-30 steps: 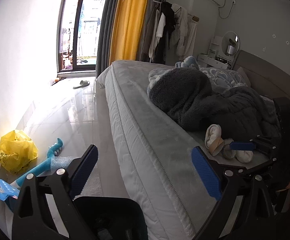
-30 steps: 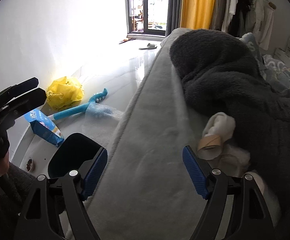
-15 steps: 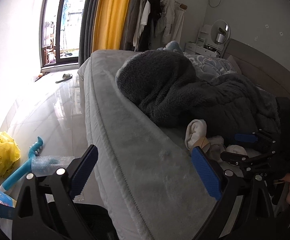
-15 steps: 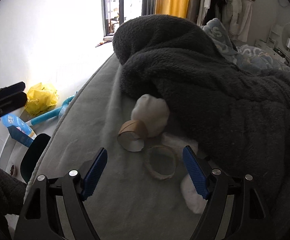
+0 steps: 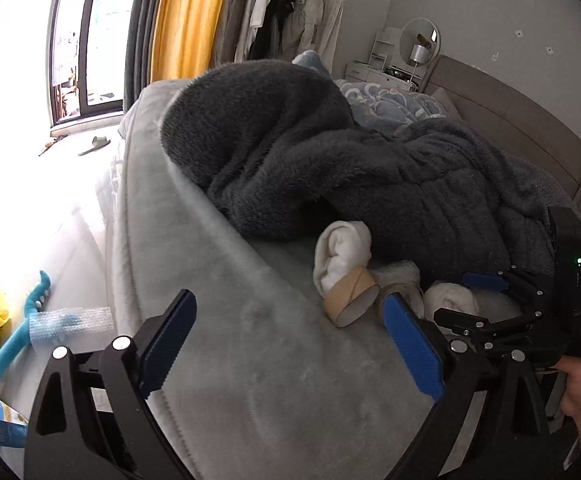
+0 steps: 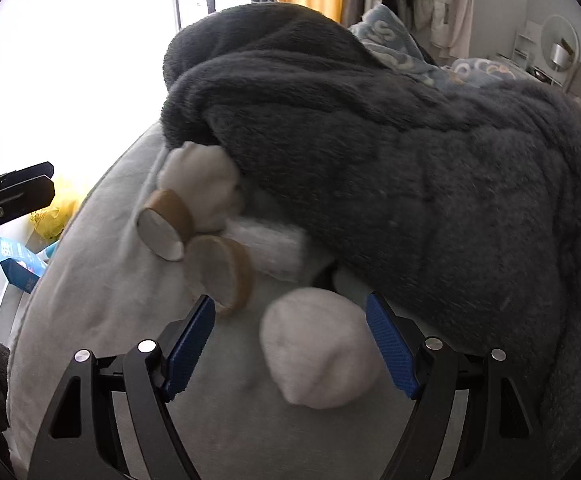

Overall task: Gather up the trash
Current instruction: 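Grasp the white tissue ball with the right tool, then grasp the brown tape roll with the left tool, then carry both items to the bin and open the left tool to drop the tape roll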

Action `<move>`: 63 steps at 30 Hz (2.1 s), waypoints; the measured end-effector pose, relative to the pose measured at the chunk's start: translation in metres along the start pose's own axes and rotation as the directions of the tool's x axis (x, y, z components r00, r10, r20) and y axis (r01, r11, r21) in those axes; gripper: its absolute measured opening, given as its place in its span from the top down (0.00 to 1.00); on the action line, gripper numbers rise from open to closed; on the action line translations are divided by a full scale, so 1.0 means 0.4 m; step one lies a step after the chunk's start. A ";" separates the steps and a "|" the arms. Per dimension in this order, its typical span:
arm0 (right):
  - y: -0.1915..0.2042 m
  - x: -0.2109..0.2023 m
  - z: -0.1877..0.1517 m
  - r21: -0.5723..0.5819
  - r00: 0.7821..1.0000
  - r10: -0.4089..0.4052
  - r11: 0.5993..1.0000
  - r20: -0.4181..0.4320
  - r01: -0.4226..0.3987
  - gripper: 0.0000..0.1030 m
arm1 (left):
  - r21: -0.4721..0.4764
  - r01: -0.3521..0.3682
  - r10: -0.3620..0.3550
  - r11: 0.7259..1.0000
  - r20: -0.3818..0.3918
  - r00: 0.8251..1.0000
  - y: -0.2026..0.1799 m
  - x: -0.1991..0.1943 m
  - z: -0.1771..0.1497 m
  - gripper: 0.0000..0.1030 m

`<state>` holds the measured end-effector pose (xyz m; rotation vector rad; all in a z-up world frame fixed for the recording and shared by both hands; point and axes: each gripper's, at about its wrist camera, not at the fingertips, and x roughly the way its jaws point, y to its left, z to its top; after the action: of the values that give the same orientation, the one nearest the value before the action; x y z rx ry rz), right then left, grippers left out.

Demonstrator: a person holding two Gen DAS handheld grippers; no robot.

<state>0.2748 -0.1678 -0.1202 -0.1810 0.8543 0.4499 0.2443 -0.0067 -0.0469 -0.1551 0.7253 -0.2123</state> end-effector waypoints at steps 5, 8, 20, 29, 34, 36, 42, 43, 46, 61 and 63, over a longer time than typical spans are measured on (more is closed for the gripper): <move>-0.021 0.013 -0.029 -0.008 0.999 -0.020 1.000 -0.031 0.020 0.34 | 0.007 0.009 -0.009 1.000 -0.021 1.000 -0.037 0.037 -0.004 0.07; -0.025 0.010 -0.036 -0.011 1.000 -0.012 1.000 -0.025 0.012 0.43 | 0.003 0.012 -0.012 1.000 -0.030 0.999 -0.056 0.056 -0.007 0.07; -0.092 -0.069 -0.059 0.079 0.993 0.081 0.993 0.084 -0.087 0.49 | 0.020 -0.008 0.009 1.000 -0.046 0.999 -0.118 0.121 -0.015 0.07; -0.132 -0.115 -0.066 0.093 0.990 0.084 0.991 0.115 -0.095 0.49 | 0.003 -0.082 0.082 0.997 -0.047 0.996 -0.135 0.160 -0.017 0.22; -0.148 -0.136 -0.079 0.096 0.990 0.080 0.991 0.119 -0.091 0.49 | -0.031 -0.110 0.108 0.993 -0.064 0.992 -0.121 0.179 -0.017 0.32; -0.153 -0.141 -0.082 0.097 0.990 0.078 0.991 0.119 -0.090 0.49 | -0.041 -0.107 0.104 0.993 -0.070 0.992 -0.115 0.183 -0.019 0.36; -0.164 -0.161 -0.078 0.101 0.989 0.070 0.991 0.131 -0.083 0.49 | -0.030 -0.087 0.085 0.996 -0.080 0.993 -0.118 0.187 -0.026 0.53; -0.164 -0.164 -0.077 0.102 0.988 0.070 0.991 0.134 -0.084 0.49 | -0.026 -0.084 0.081 0.996 -0.079 0.994 -0.120 0.186 -0.025 0.53; -0.155 -0.169 -0.066 0.099 0.987 0.072 0.991 0.141 -0.087 0.49 | -0.024 -0.065 0.063 0.998 -0.078 0.995 -0.117 0.176 -0.025 0.54; -0.052 -0.172 -0.007 0.064 0.984 0.100 0.992 0.145 -0.110 0.49 | -0.033 -0.005 0.003 0.999 -0.062 0.998 -0.056 0.087 -0.026 0.55; -0.036 -0.171 0.002 0.069 0.983 0.112 0.990 0.147 -0.123 0.49 | -0.029 -0.001 -0.001 1.000 -0.065 0.998 -0.043 0.073 -0.030 0.55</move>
<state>0.2431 -0.2016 -0.0679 -0.0265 0.7428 0.5329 0.2552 -0.0312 -0.0707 -0.1764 0.7936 -0.2075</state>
